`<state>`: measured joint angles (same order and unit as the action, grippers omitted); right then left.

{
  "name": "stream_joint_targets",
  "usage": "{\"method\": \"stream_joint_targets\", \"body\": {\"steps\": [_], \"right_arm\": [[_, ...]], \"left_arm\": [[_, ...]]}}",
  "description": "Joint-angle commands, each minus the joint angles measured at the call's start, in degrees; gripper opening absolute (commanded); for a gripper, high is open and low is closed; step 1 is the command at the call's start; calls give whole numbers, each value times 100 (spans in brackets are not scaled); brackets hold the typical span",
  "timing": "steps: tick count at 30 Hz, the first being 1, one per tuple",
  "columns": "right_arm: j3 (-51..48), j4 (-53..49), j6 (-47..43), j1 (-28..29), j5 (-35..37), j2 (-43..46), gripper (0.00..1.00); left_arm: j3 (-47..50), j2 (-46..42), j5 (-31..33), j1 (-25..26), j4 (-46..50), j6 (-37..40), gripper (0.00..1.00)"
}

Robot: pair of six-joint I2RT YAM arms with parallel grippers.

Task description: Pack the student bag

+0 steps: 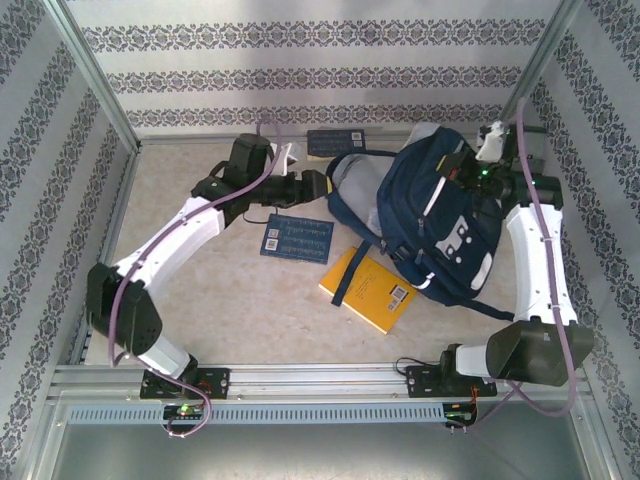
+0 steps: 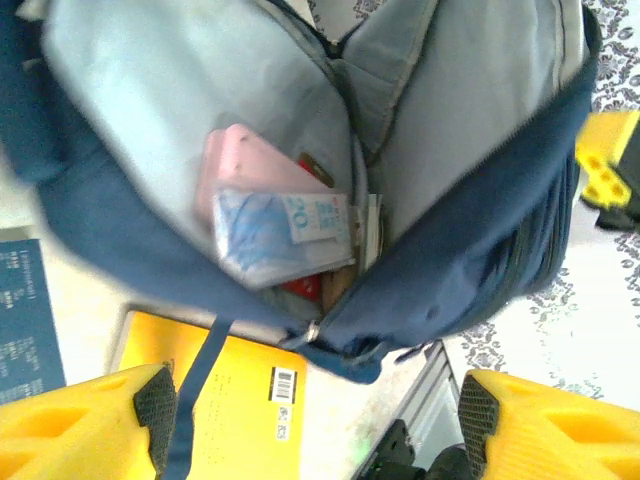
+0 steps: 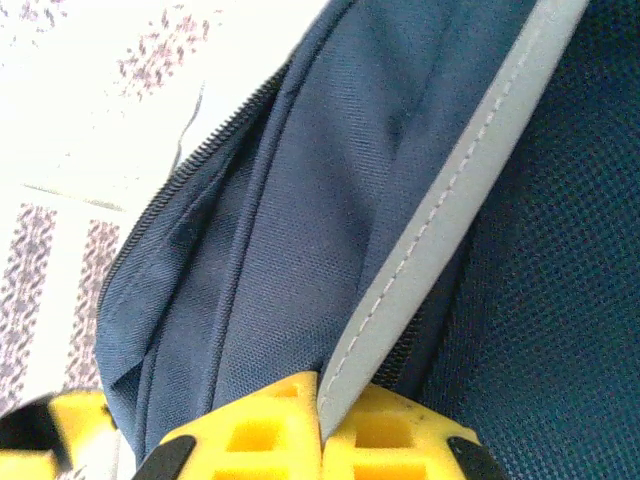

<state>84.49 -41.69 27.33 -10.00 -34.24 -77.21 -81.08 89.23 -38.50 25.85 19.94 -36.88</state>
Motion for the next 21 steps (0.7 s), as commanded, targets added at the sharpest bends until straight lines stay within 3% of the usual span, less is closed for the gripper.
{"method": "stream_joint_targets", "body": {"steps": [1, 8, 17, 18, 21], "right_arm": [[891, 397, -185, -82, -6, 21, 0], [1561, -140, -607, -82, 123, -384, 0], [-260, 724, -280, 77, 174, -620, 0], [-451, 905, -215, 146, 155, -674, 2], [-878, 1462, -10, 412, 120, -790, 26]], "left_arm": [[173, -215, 310, -20, 626, 584, 76], [505, -371, 435, -142, 686, 809, 76], [648, -353, 520, -216, 586, 715, 75], [668, -362, 502, -219, 560, 678, 75], [772, -403, 471, -217, 455, 556, 75]]}}
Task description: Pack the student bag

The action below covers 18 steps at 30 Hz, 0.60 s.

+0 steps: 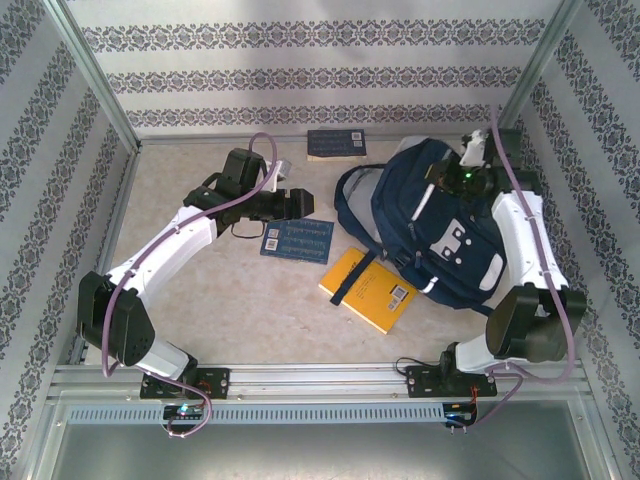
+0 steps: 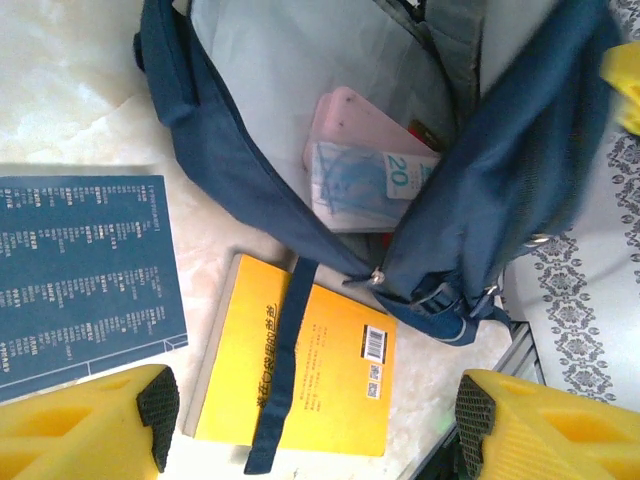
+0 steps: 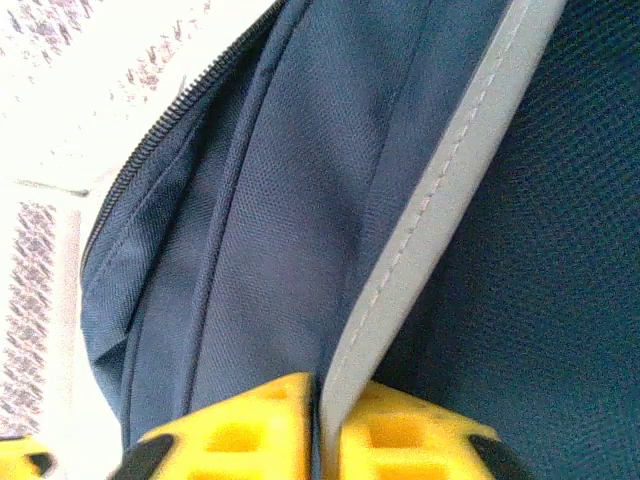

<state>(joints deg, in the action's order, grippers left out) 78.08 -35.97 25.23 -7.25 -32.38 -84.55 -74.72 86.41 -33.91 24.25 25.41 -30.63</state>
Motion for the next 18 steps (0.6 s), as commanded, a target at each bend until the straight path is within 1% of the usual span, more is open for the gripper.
{"method": "stream_joint_targets", "body": {"steps": [1, 3, 4, 6, 9, 12, 14, 15, 17, 18], "right_arm": [[-267, 933, 210, 238, -6, -107, 34], [-158, 762, 70, 403, 168, -157, 46], [-99, 635, 16, 481, 357, -132, 49], [-74, 392, -129, 706, 846, 41, 52], [-262, 65, -326, 1193, 1807, 519, 52], [-849, 32, -394, 2025, 2481, 1176, 51], [-1228, -175, -49, 2505, 2714, 1483, 50], [-1498, -247, 250, 2704, 2722, 1629, 49], [-2204, -133, 711, 3064, 2658, 1980, 50], [-2607, -101, 1003, 3330, 2849, 2210, 50]], "left_arm": [[186, -141, 3, -59, -114, -106, 75], [281, -208, 5, -61, -162, -170, 75], [359, -262, 5, -59, -192, -204, 75], [520, -390, 9, -59, -259, -286, 75], [865, -647, 42, -59, -405, -462, 75], [1259, -927, 69, -33, -521, -624, 74], [1535, -1093, 148, 24, -634, -735, 74], [1667, -1150, 207, 99, -672, -749, 74], [1854, -1158, 293, 253, -678, -725, 75], [1971, -1128, 330, 330, -707, -723, 75]]}}
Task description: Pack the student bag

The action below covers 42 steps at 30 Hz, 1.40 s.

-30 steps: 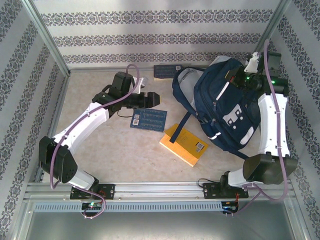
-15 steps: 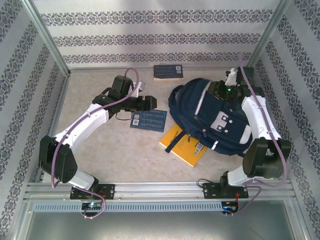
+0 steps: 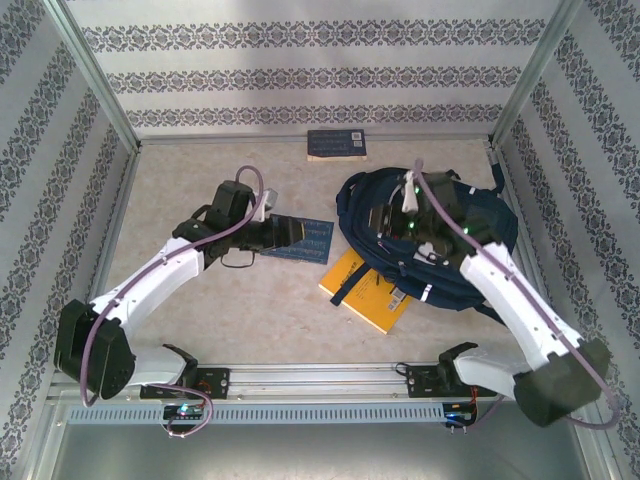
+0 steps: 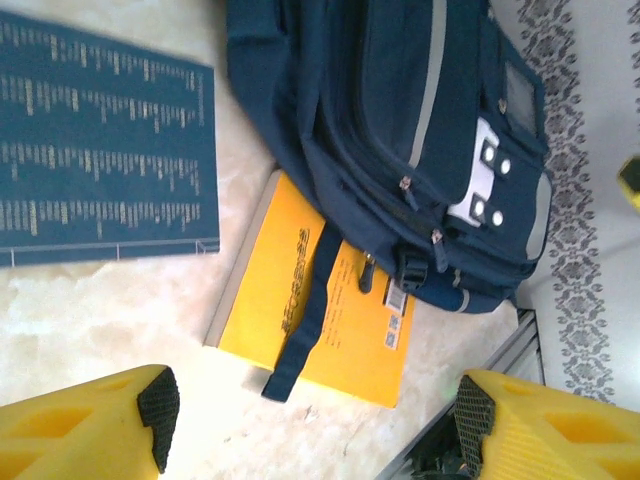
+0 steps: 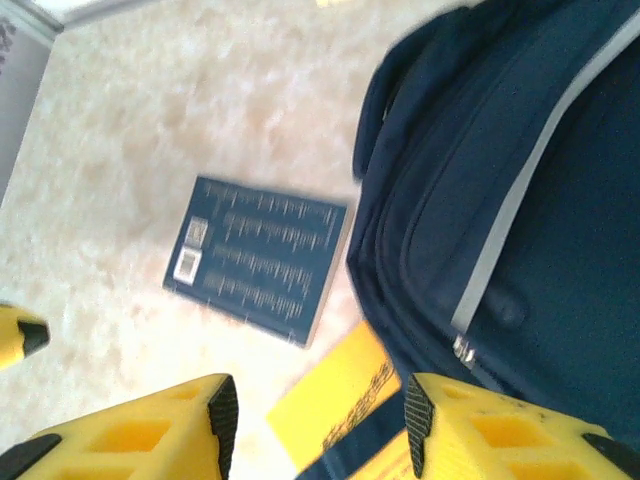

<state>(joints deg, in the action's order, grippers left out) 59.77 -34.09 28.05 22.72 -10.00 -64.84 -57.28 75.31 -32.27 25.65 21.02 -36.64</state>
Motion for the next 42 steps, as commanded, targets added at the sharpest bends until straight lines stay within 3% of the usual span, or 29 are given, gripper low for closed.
{"method": "stream_joint_targets", "body": {"steps": [1, 7, 15, 20, 28, 38, 42], "right_arm": [[-1124, -339, 1075, 569, 914, 453, 50], [-2629, -835, 2315, 1257, 1723, 1171, 44], [-3399, -288, 2538, 1288, 1835, 1128, 47], [-3543, 159, 2625, 1120, 1611, 1095, 48], [-3972, 712, 2887, 805, 1047, 1456, 48], [-4201, 1732, 2935, 785, -11, 640, 48], [-4131, 2090, 2891, 891, -265, 480, 44]], "left_arm": [[331, 22, 217, 256, -335, -144, 75], [509, 552, 556, 706, -711, -212, 74], [-404, 2084, 645, 1174, -747, 110, 73], [-1130, 3088, 515, 1314, -536, 336, 70], [-1809, 3886, 654, 1381, -82, 755, 70], [-1579, 3910, 245, 1548, -209, 648, 68], [-1187, 3692, 36, 1625, -498, 449, 67]]}}
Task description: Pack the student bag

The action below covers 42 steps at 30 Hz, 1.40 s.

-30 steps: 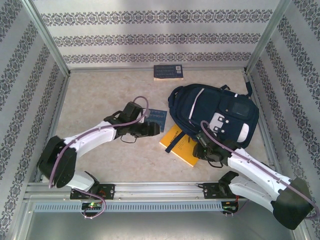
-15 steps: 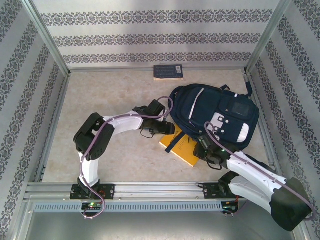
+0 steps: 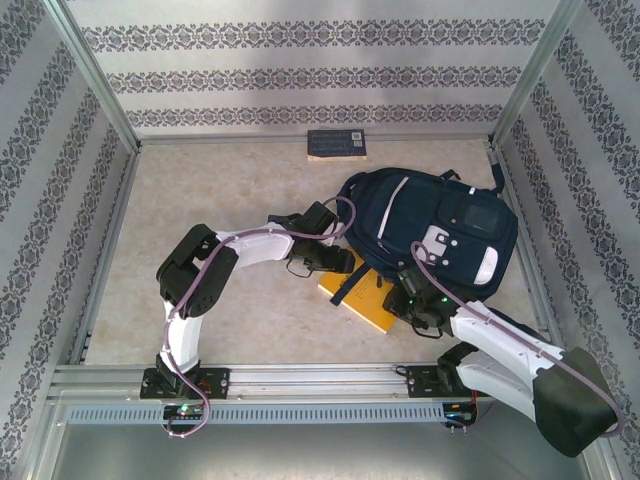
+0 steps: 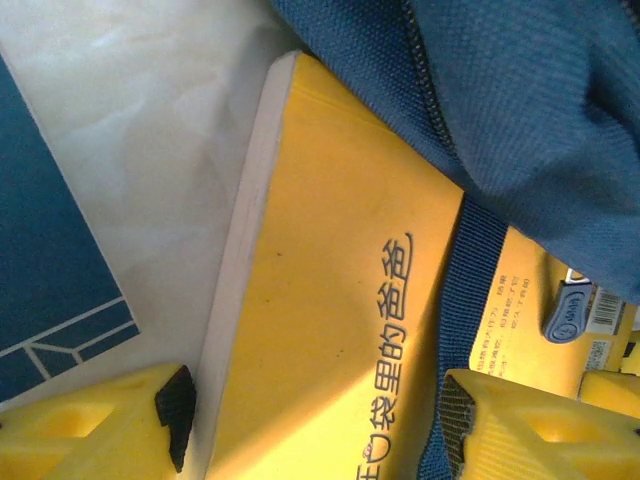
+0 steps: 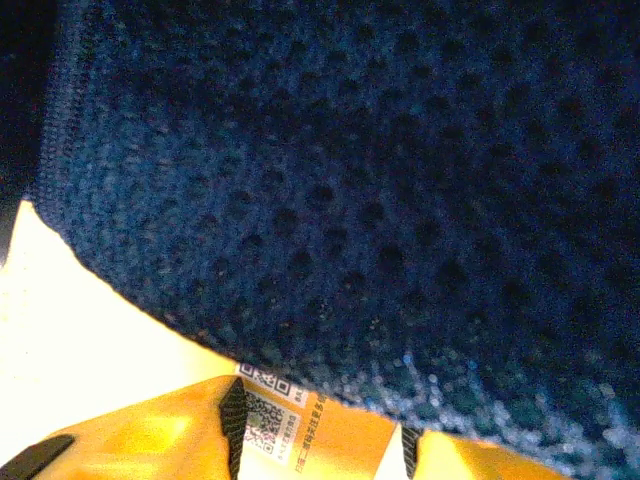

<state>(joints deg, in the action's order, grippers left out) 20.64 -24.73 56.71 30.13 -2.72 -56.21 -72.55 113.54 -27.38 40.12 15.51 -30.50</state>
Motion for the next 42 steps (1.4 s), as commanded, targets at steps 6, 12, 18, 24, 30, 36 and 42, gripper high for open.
{"method": "stream_joint_targets", "body": {"steps": [6, 12, 18, 24, 30, 36, 42], "right_arm": [[84, 1251, -18, 448, -1096, -544, 40], [299, 1705, 59, 838, -1220, -1043, 37], [762, 2279, 227, 1417, -1423, -1874, 37], [1658, 2172, -175, 1965, -1881, -2790, 43], [2311, 1099, -1086, 2269, -1793, -2930, 52], [2725, -31, -1918, 2261, -1379, -2525, 56], [3246, -452, -2575, 2204, -1772, -2338, 57]], "left_arm": [[1237, -967, -499, 189, -418, -541, 65], [2214, -1809, -354, 200, -790, -924, 62], [2834, -2878, 405, 148, -285, -790, 63], [2934, -3430, 700, -475, 134, -653, 71], [2675, -3429, 1124, -1281, 639, -649, 75], [2565, -4027, 1865, -1409, 1404, -641, 77], [2441, -4660, 2552, -1446, 2131, -660, 80]]}}
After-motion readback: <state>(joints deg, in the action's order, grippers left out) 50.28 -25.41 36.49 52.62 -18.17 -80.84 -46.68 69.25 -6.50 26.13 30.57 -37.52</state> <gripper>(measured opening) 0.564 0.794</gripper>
